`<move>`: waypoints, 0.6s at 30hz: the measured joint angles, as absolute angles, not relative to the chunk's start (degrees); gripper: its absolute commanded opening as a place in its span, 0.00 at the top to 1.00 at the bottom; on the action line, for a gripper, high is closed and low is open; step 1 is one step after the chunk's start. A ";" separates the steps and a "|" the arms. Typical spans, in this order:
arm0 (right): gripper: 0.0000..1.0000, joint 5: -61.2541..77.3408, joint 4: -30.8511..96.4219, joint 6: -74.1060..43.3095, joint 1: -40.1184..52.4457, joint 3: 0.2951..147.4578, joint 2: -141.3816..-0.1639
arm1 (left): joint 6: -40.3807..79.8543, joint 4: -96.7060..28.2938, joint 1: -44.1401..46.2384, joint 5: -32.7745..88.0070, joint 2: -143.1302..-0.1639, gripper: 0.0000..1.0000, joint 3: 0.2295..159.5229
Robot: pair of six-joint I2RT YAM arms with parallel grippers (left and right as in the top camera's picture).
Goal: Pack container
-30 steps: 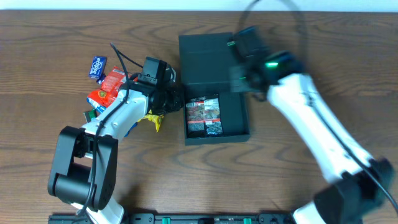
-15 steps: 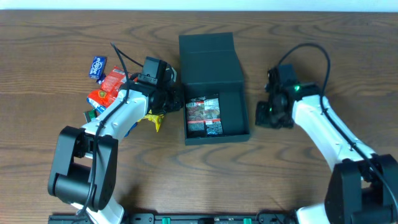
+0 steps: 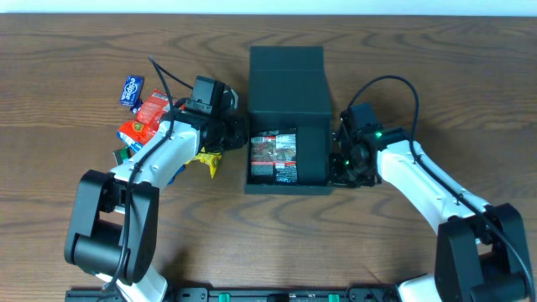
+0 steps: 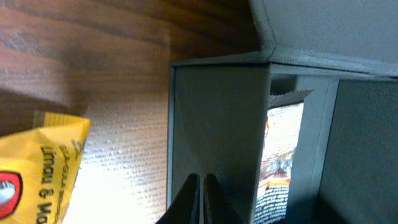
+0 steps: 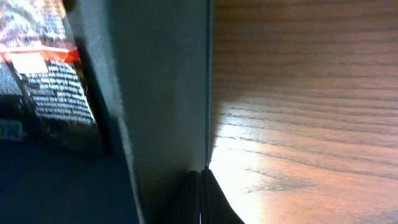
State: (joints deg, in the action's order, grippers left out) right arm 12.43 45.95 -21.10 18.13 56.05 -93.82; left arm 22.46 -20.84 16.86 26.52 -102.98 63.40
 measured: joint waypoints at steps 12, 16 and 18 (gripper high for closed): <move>0.98 8.36 46.83 -21.52 18.31 56.34 -93.82 | 21.87 -24.97 16.27 25.32 -102.56 0.94 63.77; 0.99 5.37 48.31 -21.52 15.68 59.18 -93.82 | 20.73 -31.90 15.53 18.90 -98.76 0.94 66.98; 0.99 4.14 48.42 -21.52 13.56 61.54 -93.69 | 22.00 -35.27 15.46 14.68 -94.91 0.94 69.12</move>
